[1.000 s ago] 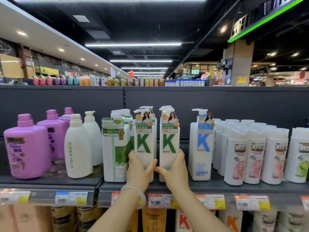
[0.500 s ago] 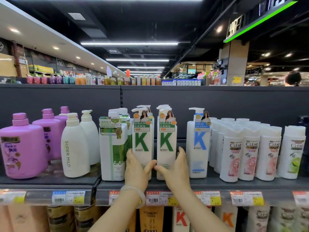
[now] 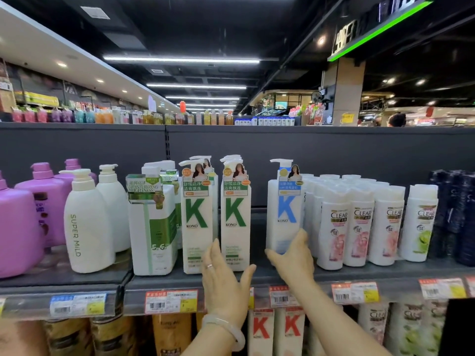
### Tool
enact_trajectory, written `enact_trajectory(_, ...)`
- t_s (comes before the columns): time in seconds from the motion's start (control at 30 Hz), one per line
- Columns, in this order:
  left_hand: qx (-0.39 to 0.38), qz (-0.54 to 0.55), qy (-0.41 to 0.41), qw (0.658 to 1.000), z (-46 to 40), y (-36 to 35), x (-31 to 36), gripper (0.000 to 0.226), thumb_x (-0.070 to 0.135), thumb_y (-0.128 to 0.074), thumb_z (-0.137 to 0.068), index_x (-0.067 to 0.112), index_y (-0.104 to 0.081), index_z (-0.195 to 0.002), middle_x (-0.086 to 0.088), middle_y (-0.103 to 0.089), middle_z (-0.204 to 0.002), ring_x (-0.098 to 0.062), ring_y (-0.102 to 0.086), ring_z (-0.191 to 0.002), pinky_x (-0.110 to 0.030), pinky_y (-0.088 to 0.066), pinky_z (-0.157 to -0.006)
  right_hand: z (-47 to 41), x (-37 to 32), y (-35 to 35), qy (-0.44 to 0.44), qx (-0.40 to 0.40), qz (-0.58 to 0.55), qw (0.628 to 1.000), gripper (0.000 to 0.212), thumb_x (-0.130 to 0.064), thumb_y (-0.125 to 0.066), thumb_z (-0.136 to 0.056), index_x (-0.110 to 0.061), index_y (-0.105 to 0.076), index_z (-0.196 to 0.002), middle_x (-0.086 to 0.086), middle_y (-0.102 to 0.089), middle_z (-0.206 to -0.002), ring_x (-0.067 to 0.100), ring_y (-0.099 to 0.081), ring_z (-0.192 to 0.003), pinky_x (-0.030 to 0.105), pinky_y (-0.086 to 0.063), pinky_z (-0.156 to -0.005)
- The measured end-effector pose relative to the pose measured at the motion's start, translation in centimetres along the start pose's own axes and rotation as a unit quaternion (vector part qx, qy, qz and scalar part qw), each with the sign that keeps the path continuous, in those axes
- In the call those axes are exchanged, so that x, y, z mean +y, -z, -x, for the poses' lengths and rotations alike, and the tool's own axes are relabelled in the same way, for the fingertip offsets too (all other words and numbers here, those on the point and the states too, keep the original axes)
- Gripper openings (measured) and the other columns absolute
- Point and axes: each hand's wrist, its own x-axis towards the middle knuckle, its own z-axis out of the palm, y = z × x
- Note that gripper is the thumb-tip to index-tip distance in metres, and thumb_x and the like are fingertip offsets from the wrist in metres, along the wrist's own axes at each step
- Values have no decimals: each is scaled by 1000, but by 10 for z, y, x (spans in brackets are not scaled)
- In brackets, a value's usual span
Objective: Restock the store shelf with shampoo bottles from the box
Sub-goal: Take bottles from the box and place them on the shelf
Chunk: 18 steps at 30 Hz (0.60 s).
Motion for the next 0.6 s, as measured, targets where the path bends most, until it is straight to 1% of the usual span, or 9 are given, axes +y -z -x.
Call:
enact_trajectory(0.07,-8,-9,10,1000,0,-3,0,91,40,-67,-79,15,-9,-145,-7,-17,-151,-22,-18,-139,-36,-23,-112,2,2,1,2,4,6,1000,67,-30,-75,-72,-14,-29,-118,7,-52,-122,27,-56,-106,34,-46,-75)
enact_trajectory(0.17,-14,-17,20,1000,0,-6,-2,91,39,-67,-80,16,-8,-146,-6,-19,-151,-21,-19,-140,-36,-24,-112,8,5,2,17,6,4,1000,68,-30,-75,-73,-15,-28,-121,6,-51,-125,25,-55,-110,39,-51,-81)
enact_trajectory(0.27,-13,-25,11,1000,1,-9,-4,90,35,-69,-78,15,-12,-145,-7,-21,-149,-22,-21,-138,-36,-25,-111,11,5,2,21,15,5,1000,68,-30,-74,-74,-15,-28,-122,6,-50,-126,24,-55,-111,37,-50,-82)
enact_trajectory(0.43,-9,-40,-2,999,2,-10,-3,90,31,-74,-75,10,-19,-143,-10,-24,-147,-27,-23,-137,-42,-27,-112,14,4,2,16,17,2,1000,72,-31,-75,-74,-16,-27,-126,5,-49,-128,21,-54,-114,37,-50,-86)
enact_trajectory(0.5,18,-43,-36,998,5,-11,1,88,27,-77,-72,4,-28,-140,-14,-29,-145,-29,-28,-135,-46,-28,-110,15,5,5,25,8,-25,999,80,-30,-77,-72,-15,-26,-131,4,-47,-130,20,-50,-118,35,-48,-92)
enact_trajectory(0.57,44,-20,-92,995,10,-13,9,82,20,-79,-70,2,-35,-137,-16,-37,-140,-26,-31,-131,-44,-27,-106,19,11,11,40,-2,-81,996,86,-26,-78,-71,-16,-25,-138,1,-43,-134,16,-43,-124,36,-43,-102)
enact_trajectory(0.6,47,3,-129,991,12,-15,16,79,16,-79,-70,2,-37,-135,-17,-40,-138,-23,-32,-129,-42,-27,-105,22,15,16,51,2,-106,993,83,-24,-76,-73,-17,-26,-139,-2,-40,-135,13,-40,-126,35,-40,-105)
